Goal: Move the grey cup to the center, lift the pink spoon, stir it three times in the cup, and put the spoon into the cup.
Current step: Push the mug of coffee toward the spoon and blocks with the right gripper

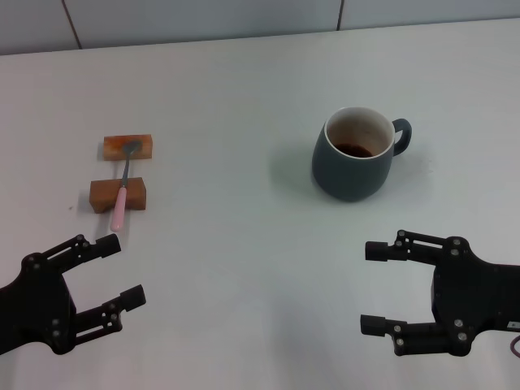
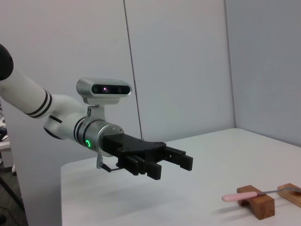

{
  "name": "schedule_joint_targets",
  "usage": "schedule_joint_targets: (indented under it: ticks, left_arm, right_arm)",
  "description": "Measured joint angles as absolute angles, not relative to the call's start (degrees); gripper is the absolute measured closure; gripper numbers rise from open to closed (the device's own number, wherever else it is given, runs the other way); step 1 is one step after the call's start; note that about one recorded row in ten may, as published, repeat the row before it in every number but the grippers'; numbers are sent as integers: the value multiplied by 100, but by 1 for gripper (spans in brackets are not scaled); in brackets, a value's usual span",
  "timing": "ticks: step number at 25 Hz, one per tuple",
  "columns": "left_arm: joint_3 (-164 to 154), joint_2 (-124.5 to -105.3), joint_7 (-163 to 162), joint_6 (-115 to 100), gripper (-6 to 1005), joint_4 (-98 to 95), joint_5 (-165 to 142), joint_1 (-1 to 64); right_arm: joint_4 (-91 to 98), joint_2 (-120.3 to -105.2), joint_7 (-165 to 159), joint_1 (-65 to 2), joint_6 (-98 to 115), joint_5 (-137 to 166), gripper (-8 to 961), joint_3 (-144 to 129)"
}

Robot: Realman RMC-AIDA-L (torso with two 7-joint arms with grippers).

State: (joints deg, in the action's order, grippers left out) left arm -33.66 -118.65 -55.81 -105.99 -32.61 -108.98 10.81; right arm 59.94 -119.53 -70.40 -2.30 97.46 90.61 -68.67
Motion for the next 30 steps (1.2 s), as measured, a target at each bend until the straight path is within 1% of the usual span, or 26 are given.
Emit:
schedule_joint_targets:
  ticks: [9, 14, 19, 25, 28, 30]
  left_arm:
    - [-3366, -11860, -5580, -10591, 213, -3201, -10902, 1098]
    - [-3366, -11864, -5574, -10588, 213, -3199, -10932, 1112]
    - [-3366, -11865, -5572, -10574, 213, -3199, -10924, 1115]
    - [-3366, -11865, -5572, -10586, 213, -3199, -10901, 1119]
    - [-3366, -11865, -5564, -10570, 213, -3199, -10933, 1134]
    - [-3366, -11865, -5564, -10570, 213, -3199, -10934, 1135]
  right_arm:
    - [5994, -11953, -7039, -229, 9746, 9051, 145, -6843]
    - [5854, -11955, -6992, -216, 9408, 8390, 158, -6683]
    - [5177, -11942, -6997, -282, 8449, 7221, 171, -6323]
    - [3563, -11930, -6176, -834, 8137, 6788, 186, -5232]
    - [3260, -11940, -5598, -914, 8145, 6785, 413, -5038]
    - [2748, -11951, -4947, -1078, 8144, 6773, 510, -4743]
